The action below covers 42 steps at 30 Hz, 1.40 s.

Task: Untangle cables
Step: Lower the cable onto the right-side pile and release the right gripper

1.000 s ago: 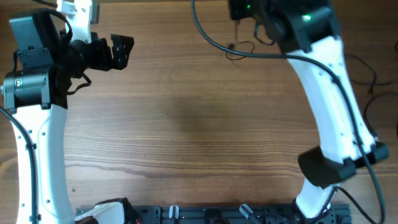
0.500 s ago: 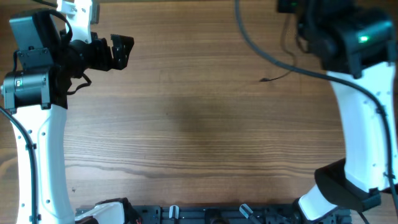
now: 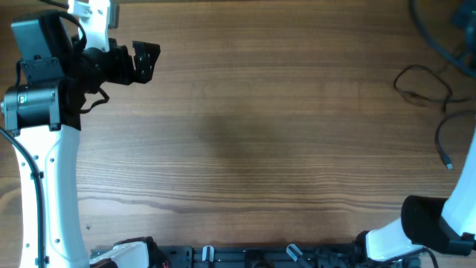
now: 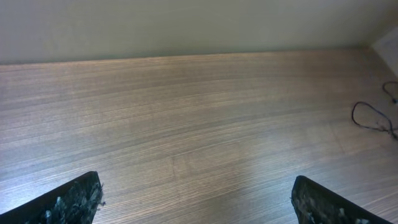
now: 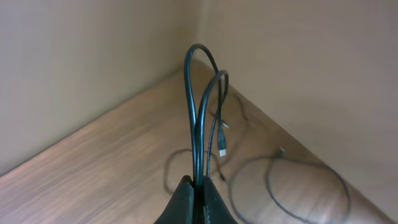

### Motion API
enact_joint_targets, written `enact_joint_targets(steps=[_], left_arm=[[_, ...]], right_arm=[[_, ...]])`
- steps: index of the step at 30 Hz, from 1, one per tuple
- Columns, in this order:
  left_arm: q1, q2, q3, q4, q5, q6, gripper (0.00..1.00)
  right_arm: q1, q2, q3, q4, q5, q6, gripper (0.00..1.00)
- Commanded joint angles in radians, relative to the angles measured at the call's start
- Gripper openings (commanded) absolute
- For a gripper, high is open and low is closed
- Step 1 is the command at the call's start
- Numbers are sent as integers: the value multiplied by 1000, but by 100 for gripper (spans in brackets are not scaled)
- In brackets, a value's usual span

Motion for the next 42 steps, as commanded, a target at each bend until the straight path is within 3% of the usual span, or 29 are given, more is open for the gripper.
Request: enact_joint_targets(steps=[1, 12, 23, 42], left_arm=[[0, -22, -4, 7, 13, 17, 100], [0, -22, -4, 11, 13, 17, 100], [0, -22, -4, -17, 13, 39, 100], [0, -22, -4, -5, 13, 43, 100]], right_arm=[[-92, -26, 21, -34, 22, 94, 5], [-352, -71, 21, -64, 14, 161, 5], [-616, -63, 18, -73, -127, 245, 5], [-657, 57, -325, 50, -201, 268, 5]])
